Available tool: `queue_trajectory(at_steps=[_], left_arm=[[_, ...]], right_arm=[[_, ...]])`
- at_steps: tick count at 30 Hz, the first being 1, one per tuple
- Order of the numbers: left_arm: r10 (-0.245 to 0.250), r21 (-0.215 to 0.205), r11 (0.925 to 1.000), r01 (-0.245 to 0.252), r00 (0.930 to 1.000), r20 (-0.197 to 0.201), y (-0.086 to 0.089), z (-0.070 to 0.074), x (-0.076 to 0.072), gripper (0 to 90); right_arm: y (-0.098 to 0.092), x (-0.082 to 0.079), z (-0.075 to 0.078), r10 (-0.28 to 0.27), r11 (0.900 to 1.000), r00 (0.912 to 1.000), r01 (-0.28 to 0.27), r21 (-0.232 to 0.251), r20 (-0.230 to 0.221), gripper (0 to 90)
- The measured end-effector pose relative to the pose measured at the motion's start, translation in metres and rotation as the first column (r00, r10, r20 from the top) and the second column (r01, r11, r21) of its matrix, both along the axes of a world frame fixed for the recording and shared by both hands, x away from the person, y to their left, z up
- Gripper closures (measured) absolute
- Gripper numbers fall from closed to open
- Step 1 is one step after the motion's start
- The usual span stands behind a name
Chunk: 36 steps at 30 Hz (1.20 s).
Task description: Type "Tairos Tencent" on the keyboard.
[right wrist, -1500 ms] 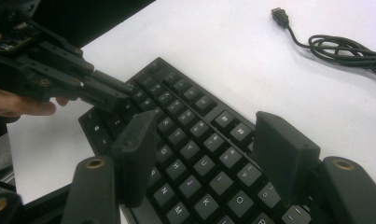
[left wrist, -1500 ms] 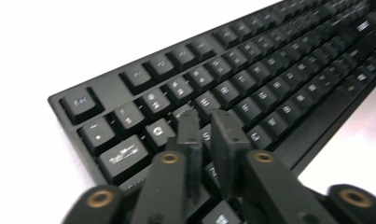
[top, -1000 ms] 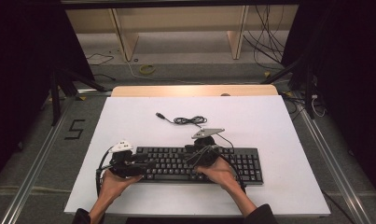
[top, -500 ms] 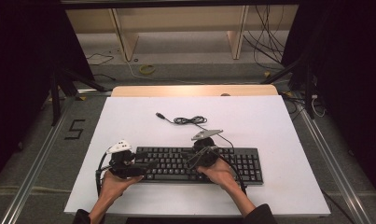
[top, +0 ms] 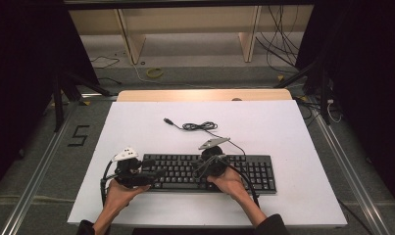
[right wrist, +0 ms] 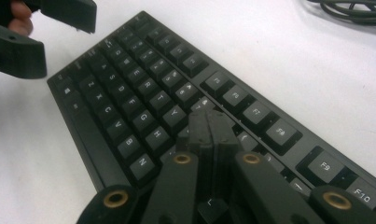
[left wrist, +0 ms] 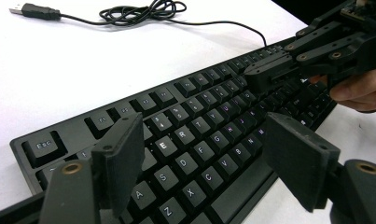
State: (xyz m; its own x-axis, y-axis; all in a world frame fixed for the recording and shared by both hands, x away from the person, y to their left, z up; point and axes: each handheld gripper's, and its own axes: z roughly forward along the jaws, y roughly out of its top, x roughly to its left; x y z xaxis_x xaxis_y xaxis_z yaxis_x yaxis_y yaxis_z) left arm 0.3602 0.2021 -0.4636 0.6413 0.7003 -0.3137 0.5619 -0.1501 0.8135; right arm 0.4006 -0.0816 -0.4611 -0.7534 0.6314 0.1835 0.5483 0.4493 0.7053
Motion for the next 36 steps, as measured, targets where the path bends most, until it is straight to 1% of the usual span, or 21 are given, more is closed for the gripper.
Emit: queue_trajectory(at_steps=[7, 12, 14, 19, 21, 23, 28, 32, 33, 35, 36], left_arm=[[0.0, -0.004, 1.0, 0.0, 1.0, -0.003, 0.0, -0.001, 0.0, 28.9], [-0.002, -0.001, 1.0, 0.002, 1.0, -0.009, 0.001, -0.002, 0.001, 28.8], [-0.003, -0.002, 1.0, 0.003, 1.0, -0.009, 0.0, -0.001, 0.001, 28.9], [-0.005, -0.002, 1.0, 0.005, 0.9999, -0.011, 0.0, -0.001, 0.001, 29.0], [-0.002, -0.004, 1.0, 0.002, 0.9999, -0.011, 0.0, -0.001, 0.001, 29.3], [-0.001, -0.003, 1.0, 0.001, 1.0, -0.01, 0.0, -0.001, 0.001, 29.3], [-0.001, 0.003, 1.0, 0.002, 0.9999, -0.015, 0.0, -0.001, 0.001, 29.4], [-0.001, 0.005, 1.0, 0.001, 0.9999, -0.015, 0.0, -0.001, 0.001, 29.5], [-0.002, 0.007, 1.0, 0.002, 0.9999, -0.014, 0.0, -0.001, 0.001, 29.5], [0.0, 0.006, 1.0, 0.0, 0.9999, -0.014, 0.0, -0.002, 0.002, 29.5], [0.001, 0.007, 1.0, -0.001, 0.9999, -0.014, 0.001, -0.002, 0.002, 29.5]], right_arm=[[0.002, 0.0, -0.003, 0.001, 1.0, 1.0, -0.001, -0.024, 0.001, 90.0], [0.004, 0.001, -0.011, -0.005, 0.999, 1.0, 0.004, -0.052, -0.003, 90.0], [0.003, 0.002, -0.012, -0.007, 0.999, 1.0, 0.007, -0.044, -0.004, 90.0], [0.004, 0.002, -0.012, -0.008, 0.999, 1.0, 0.008, -0.047, -0.004, 90.0], [0.005, 0.001, -0.014, -0.006, 0.998, 1.0, 0.005, -0.058, -0.007, 90.0], [0.005, 0.001, -0.015, -0.004, 0.999, 0.9999, 0.004, -0.05, -0.009, 90.0], [0.006, 0.001, -0.015, -0.01, 0.999, 0.9999, 0.009, -0.053, -0.011, 90.0], [0.005, 0.002, -0.013, -0.018, 0.999, 0.9995, 0.017, -0.046, -0.025, 90.0], [0.004, 0.002, -0.012, -0.021, 0.999, 0.9996, 0.021, -0.038, -0.02, 90.0], [0.0, 0.002, -0.007, -0.027, 1.0, 0.9995, 0.027, -0.003, -0.015, 90.0], [-0.001, 0.002, -0.005, -0.029, 1.0, 0.9995, 0.029, 0.007, -0.009, 90.0]])
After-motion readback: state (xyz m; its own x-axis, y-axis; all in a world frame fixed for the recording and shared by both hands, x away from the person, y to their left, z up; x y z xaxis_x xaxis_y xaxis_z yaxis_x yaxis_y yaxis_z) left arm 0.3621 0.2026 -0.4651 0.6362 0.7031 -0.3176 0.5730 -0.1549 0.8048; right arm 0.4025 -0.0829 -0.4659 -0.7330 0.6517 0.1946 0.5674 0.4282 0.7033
